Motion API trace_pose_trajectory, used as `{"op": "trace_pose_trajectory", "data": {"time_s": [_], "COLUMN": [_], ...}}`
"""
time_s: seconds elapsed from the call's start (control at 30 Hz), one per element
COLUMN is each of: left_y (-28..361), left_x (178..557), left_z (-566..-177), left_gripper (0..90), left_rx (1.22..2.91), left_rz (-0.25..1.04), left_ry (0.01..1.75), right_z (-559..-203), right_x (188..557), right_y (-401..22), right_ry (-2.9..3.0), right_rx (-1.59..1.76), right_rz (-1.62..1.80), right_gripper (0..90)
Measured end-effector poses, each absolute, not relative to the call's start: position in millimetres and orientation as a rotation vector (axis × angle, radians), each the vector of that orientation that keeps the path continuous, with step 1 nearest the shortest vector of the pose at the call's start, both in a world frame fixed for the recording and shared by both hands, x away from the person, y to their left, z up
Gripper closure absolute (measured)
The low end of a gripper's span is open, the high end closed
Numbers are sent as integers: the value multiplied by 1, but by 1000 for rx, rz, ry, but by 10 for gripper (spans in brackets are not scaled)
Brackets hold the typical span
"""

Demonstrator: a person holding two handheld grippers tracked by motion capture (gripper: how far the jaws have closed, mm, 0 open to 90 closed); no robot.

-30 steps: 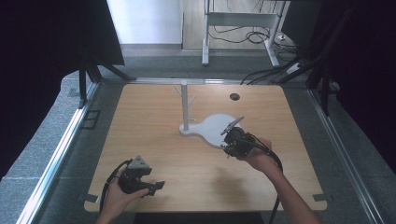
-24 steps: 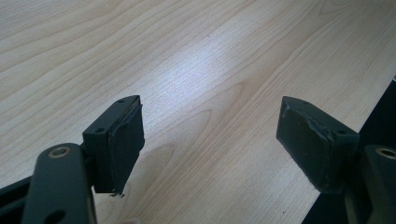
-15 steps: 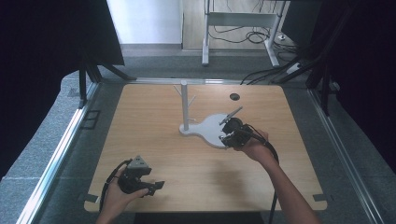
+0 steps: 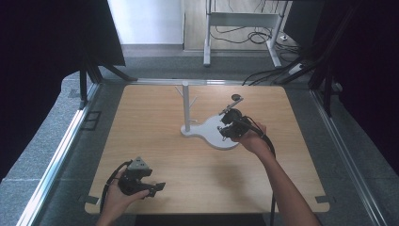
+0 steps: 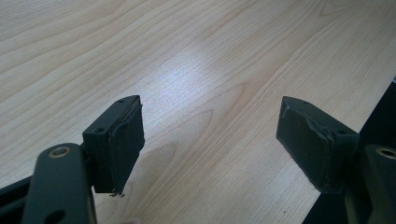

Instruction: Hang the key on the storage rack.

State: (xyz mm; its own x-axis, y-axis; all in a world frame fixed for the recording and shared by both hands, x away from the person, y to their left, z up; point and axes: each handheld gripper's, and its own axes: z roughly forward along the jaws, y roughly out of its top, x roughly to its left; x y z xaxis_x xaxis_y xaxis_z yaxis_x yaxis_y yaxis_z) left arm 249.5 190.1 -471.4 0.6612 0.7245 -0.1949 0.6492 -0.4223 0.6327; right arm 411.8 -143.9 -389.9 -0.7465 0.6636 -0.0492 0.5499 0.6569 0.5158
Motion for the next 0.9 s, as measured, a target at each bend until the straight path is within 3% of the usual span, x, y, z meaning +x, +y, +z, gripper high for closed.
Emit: {"op": "trace_pose_trajectory", "data": {"time_s": [0.9], "left_y": [193], "left_x": [250], "left_z": [-470], "left_gripper": [238], "left_rx": [2172], "left_rz": [135], "left_ry": [1055], "right_z": [-382], "right_x": [456], "right_y": [-118], "right_ry": [2550], "right_rx": [1048], "right_rz": [761], "right_gripper": [845]}}
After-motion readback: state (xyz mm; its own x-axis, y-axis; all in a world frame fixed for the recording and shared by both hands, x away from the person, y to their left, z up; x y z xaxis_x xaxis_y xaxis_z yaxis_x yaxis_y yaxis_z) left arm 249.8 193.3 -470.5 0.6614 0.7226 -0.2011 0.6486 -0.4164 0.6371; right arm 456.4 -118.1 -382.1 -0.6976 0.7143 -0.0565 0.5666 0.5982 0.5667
